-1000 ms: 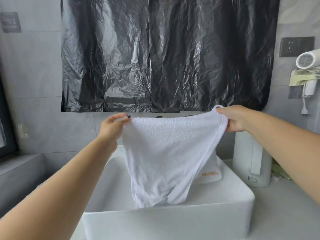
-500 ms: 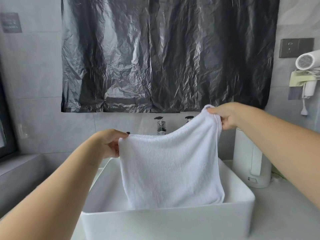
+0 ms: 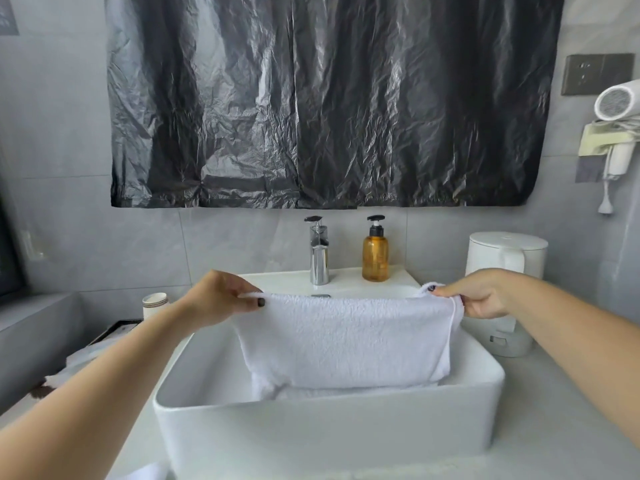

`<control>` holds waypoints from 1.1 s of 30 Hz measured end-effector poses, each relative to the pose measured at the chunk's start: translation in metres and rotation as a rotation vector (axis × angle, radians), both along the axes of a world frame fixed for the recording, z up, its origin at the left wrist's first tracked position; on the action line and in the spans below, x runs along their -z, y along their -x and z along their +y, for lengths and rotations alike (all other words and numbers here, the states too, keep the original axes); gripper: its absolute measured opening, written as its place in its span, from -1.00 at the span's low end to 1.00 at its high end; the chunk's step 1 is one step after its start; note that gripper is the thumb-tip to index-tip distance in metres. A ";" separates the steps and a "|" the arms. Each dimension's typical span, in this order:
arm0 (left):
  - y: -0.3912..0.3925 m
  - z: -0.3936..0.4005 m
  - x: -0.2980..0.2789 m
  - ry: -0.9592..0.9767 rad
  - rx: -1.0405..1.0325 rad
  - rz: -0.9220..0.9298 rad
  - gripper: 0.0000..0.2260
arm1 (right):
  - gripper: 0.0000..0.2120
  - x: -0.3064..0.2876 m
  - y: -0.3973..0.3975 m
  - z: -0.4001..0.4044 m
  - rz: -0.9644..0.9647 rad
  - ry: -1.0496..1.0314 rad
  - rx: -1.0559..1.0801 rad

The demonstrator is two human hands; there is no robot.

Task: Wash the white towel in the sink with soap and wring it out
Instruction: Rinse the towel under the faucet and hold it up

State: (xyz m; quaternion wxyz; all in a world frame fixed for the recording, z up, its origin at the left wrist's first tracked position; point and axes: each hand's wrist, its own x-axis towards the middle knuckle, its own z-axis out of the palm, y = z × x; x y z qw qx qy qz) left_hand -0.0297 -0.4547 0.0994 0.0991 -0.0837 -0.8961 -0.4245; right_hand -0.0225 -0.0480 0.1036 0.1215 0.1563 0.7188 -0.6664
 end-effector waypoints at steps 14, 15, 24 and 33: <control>0.009 -0.010 0.028 -0.399 -0.141 -0.153 -0.88 | -0.84 0.028 0.002 -0.025 0.061 0.371 -0.004; 0.009 -0.008 0.029 -0.439 -0.141 -0.158 -0.88 | -0.88 0.026 0.002 -0.027 0.053 0.340 -0.023; 0.011 0.010 0.017 -0.699 -0.180 -0.104 -0.94 | -0.88 0.027 -0.017 -0.002 0.121 -0.179 0.003; 0.009 0.018 0.012 -0.692 -0.134 -0.088 -0.91 | -0.80 0.017 -0.021 0.001 0.176 -0.205 0.126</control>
